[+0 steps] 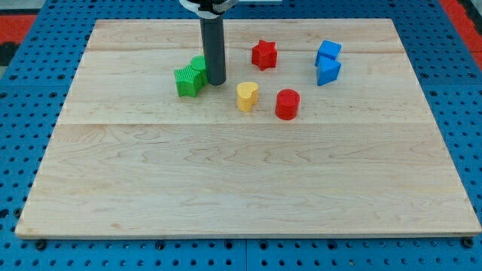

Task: Slide red star closer to yellow heart

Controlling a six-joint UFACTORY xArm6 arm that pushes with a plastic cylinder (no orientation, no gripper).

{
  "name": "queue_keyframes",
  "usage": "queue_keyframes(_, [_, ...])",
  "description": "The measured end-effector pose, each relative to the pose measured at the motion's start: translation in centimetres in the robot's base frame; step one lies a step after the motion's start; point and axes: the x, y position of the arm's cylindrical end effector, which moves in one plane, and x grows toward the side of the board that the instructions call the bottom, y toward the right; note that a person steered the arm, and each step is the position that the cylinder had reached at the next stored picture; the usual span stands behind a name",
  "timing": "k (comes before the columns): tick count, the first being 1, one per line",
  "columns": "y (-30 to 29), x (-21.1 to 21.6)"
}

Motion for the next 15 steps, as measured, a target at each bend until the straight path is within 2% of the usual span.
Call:
queue_keyframes(2, [-4.0,0.0])
queue_keyframes(3, [-1.8,0.0])
queue_keyframes(4, [2.8,-0.1])
queue_keyframes(5, [8.0,-1.3])
queue_keyframes(6, [10.2,-4.0])
queue_keyframes(8, [9.2,-5.2])
queue_keyframes(9, [9.7,-3.6])
queue_keyframes(10, [13.9,-3.5])
queue_keyframes(11, [15.4,-3.5])
queue_keyframes(14, [15.0,-4.0])
queue_keyframes(15, [15.0,-10.9])
